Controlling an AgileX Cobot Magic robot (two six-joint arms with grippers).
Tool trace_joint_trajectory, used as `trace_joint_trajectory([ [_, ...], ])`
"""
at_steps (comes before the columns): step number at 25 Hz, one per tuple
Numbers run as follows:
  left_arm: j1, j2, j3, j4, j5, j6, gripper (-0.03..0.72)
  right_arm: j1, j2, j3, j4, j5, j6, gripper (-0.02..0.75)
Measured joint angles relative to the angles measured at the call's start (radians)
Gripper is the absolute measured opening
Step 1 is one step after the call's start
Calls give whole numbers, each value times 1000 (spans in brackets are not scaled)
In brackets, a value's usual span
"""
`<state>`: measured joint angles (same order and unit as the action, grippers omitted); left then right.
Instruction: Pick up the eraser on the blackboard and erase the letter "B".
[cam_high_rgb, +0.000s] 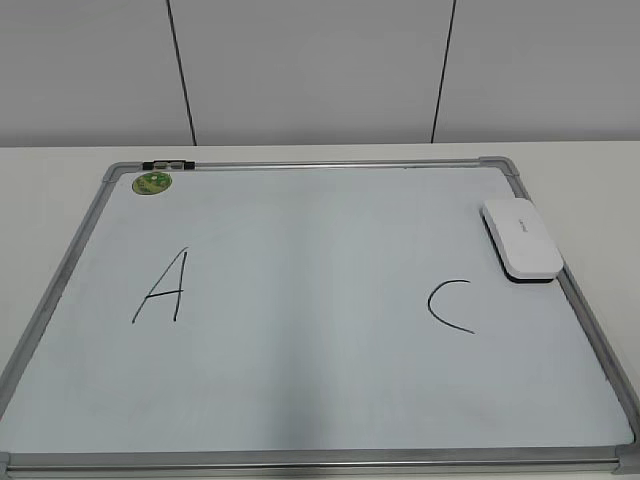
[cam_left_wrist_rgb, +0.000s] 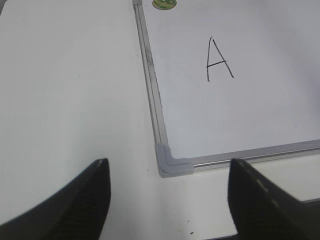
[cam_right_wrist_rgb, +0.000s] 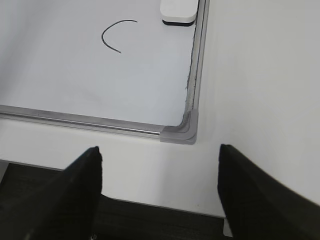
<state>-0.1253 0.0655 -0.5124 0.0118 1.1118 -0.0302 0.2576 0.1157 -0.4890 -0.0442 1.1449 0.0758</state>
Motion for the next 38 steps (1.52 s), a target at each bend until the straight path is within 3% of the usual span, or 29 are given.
trace_joint_trajectory([
  [5,22,-38,0,0,-1,0,536,-8,-29,0,0,-1,0,536],
  [11,109,-56,0,-2,-1,0,536,-144,-98,0,0,-2,0,536],
  [15,119,-56,0,-2,-1,0,536,-213,-132,0,0,-2,0,536],
  [38,119,-56,0,-4,-1,0,536,-218,-133,0,0,-2,0,536],
])
